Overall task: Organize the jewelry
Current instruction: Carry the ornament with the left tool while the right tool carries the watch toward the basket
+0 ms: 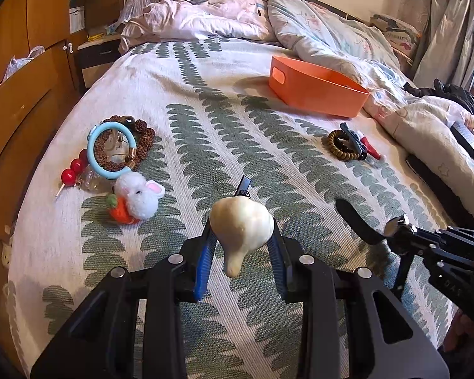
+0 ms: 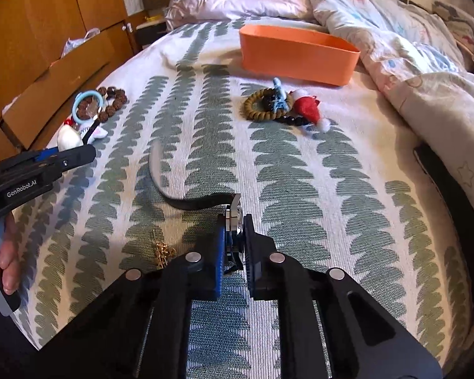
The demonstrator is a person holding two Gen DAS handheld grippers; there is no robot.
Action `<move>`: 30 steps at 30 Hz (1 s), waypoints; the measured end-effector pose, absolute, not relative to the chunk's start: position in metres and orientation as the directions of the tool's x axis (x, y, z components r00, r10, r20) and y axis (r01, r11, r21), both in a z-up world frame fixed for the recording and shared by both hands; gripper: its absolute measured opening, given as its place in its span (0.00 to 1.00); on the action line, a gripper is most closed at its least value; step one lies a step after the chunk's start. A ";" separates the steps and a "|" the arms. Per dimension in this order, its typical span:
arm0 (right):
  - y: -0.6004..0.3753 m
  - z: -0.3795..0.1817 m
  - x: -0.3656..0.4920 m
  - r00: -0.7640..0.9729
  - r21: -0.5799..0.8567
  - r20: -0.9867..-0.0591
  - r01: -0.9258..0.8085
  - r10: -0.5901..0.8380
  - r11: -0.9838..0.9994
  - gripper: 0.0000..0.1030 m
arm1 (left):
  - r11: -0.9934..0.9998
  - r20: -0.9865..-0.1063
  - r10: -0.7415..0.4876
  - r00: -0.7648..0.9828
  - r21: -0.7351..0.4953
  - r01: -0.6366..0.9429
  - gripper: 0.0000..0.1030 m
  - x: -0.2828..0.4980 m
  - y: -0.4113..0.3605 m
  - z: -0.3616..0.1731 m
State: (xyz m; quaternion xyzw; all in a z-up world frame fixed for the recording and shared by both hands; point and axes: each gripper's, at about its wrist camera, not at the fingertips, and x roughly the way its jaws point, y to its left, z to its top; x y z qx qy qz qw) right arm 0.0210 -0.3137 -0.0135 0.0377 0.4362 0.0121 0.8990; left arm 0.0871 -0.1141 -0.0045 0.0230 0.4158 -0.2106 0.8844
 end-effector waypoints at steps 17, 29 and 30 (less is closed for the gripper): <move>-0.352 0.036 0.115 0.694 0.056 -0.718 0.136 -0.055 0.989 0.11 | 0.972 -0.676 -0.197 0.710 -0.037 0.234 0.32 0.148 -0.072 0.040; -0.374 0.013 0.169 0.664 0.085 -0.746 0.174 -0.053 0.981 0.11 | 0.986 -0.729 -0.141 0.670 -0.043 0.160 0.32 0.208 -0.049 0.011; -0.377 0.011 0.170 0.663 0.091 -0.747 0.179 -0.052 0.980 0.12 | 0.986 -0.727 -0.139 0.673 -0.041 0.159 0.32 0.209 -0.050 0.011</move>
